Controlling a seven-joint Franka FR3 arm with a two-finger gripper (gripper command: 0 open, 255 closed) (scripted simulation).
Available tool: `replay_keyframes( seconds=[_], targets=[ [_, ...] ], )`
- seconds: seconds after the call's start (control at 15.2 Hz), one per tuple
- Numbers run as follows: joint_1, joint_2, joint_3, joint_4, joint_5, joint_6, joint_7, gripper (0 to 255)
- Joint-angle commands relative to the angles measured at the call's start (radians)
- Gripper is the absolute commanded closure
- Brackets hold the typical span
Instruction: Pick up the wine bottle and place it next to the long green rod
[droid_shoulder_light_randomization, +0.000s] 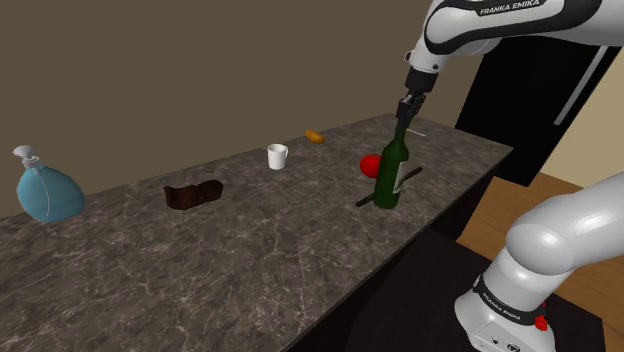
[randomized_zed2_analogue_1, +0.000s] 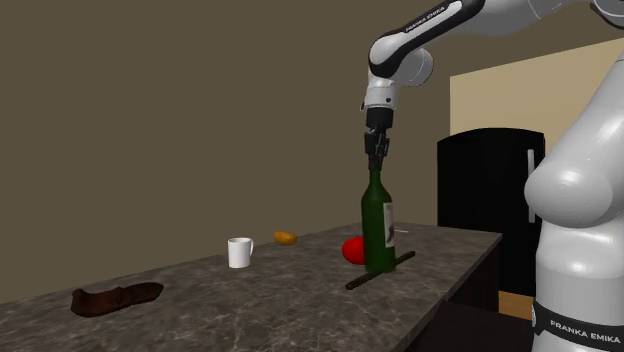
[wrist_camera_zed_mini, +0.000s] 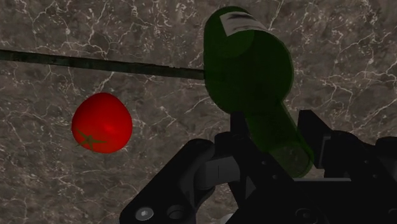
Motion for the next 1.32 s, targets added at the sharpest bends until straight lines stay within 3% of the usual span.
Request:
replay_keyframes(
  seconds=[0.0,0.86,1.25],
  targets=[
    [-0.002,-0.005,-0.003,-0.033,-0.001,0.028,-0.005,255],
    [-0.001,0.023,-0.005,-0.186,0.001,0.21,-0.011,255],
    [-0.001,0.023,-0.005,-0.186,0.001,0.21,-0.011,255]
  ],
)
